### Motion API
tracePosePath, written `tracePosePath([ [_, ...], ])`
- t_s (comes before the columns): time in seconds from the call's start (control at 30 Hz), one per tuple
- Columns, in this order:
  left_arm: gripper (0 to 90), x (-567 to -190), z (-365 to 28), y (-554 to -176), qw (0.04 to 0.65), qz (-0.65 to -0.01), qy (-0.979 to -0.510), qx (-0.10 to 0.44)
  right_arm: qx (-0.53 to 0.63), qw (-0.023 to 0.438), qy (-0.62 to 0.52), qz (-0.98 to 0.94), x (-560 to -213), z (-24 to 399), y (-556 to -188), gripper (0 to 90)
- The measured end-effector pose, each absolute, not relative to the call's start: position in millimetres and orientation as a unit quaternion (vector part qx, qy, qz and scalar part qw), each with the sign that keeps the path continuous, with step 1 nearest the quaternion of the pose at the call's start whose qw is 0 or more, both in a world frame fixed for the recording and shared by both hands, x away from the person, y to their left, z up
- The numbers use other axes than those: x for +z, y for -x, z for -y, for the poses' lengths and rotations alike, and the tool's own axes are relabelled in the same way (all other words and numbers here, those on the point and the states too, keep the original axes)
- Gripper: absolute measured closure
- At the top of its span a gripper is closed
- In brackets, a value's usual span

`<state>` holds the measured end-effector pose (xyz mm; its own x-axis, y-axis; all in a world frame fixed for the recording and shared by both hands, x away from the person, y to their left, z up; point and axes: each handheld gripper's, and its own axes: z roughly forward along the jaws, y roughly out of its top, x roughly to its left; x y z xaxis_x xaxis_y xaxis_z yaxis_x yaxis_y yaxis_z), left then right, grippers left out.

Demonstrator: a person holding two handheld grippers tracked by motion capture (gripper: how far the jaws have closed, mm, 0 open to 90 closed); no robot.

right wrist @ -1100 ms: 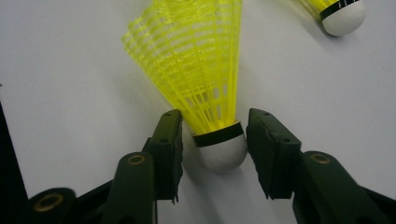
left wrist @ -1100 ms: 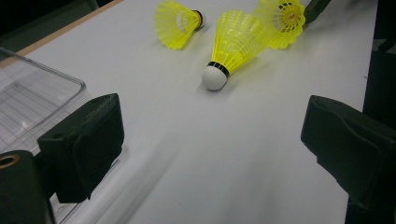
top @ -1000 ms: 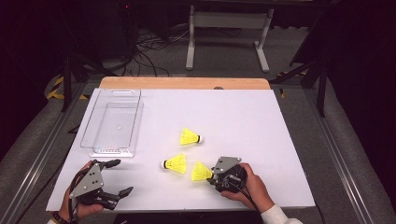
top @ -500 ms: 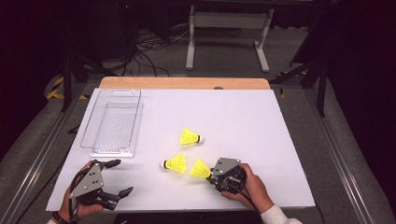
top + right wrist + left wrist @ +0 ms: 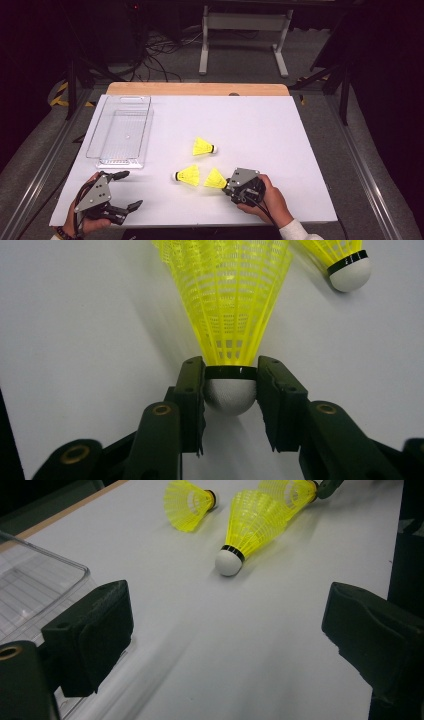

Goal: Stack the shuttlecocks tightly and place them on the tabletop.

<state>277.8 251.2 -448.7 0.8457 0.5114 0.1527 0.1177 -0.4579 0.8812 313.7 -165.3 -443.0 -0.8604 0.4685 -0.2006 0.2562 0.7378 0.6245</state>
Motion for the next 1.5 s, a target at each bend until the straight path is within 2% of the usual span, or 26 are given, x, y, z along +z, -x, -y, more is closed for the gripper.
tracePosePath([
  [0.5,7.6,-447.9,-252.5,-277.6,0.486,-0.191,-0.827,0.207,0.297,0.173,-0.202,-0.917,-447.0,165.2,-315.3,64.9],
  [0.93,8.5,-447.3,-253.1,-277.3,0.489,-0.191,-0.825,0.209,0.286,0.202,-0.239,-0.906,-445.7,172.4,-320.8,65.0],
  [1.47,8.7,-446.6,-253.4,-276.5,0.494,-0.188,-0.823,0.207,0.281,0.192,-0.252,-0.906,-447.5,172.3,-321.4,64.5],
  [1.5,8.7,-446.7,-253.4,-276.8,0.494,-0.189,-0.823,0.207,0.281,0.190,-0.253,-0.906,-447.4,171.9,-321.1,62.1],
])
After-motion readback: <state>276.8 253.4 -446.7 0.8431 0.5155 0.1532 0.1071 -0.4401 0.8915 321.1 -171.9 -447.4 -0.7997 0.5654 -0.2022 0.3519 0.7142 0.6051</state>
